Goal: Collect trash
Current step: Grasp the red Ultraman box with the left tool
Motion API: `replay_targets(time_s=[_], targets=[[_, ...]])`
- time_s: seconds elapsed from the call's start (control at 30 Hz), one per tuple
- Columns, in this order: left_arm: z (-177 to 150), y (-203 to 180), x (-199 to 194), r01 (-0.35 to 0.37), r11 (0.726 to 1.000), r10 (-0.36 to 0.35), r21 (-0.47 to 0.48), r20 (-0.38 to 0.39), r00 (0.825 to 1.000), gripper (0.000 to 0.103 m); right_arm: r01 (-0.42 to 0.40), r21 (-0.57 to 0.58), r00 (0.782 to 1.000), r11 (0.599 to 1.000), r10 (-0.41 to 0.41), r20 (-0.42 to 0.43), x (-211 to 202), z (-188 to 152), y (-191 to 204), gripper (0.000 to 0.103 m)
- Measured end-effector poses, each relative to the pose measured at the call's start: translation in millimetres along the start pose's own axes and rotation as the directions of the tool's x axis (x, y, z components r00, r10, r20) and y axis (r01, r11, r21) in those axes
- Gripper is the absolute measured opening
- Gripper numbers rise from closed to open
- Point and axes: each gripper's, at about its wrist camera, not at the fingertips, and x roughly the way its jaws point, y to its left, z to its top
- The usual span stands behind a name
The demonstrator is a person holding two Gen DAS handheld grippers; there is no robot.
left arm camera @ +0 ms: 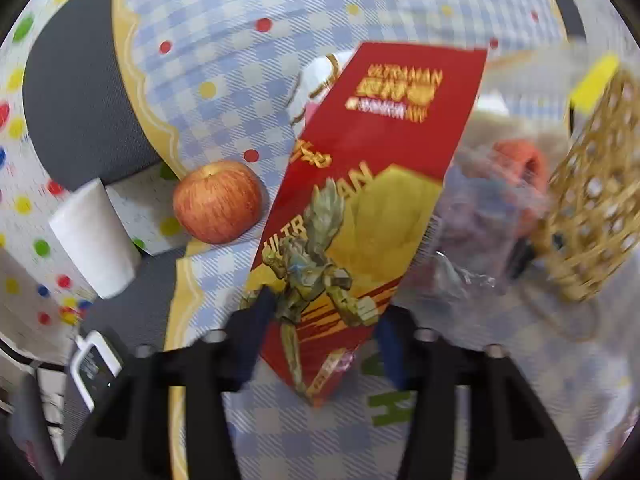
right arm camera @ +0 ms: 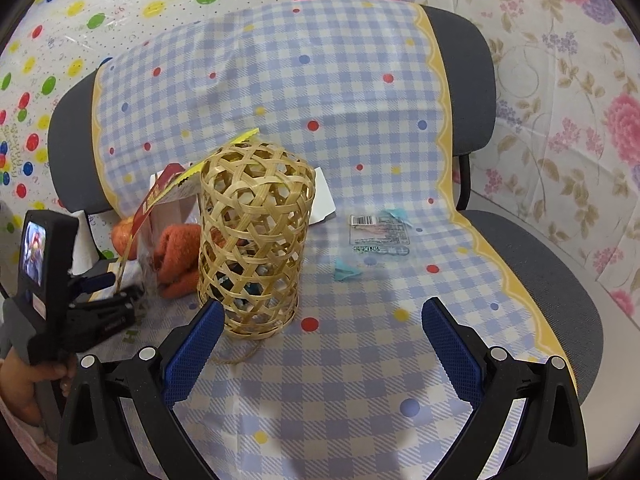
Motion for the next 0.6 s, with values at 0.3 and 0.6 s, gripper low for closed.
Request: replay_targets(time_s=[0.3, 0.6], targets=[[-28, 44, -83, 0.145, 0.982, -0.12, -0.121, 0.194, 0.974, 0.0, -0.036, -0.014, 0.999, 0.999, 0.036, 0.018, -28, -8, 11, 0.097], [-47, 69, -126, 0.069, 0.986, -0.037, -0.152, 0.206, 0.978, 0.0, -0.129, -0.078, 0.991, 0.988, 0.131, 0.022, -35, -16, 51, 0.06]])
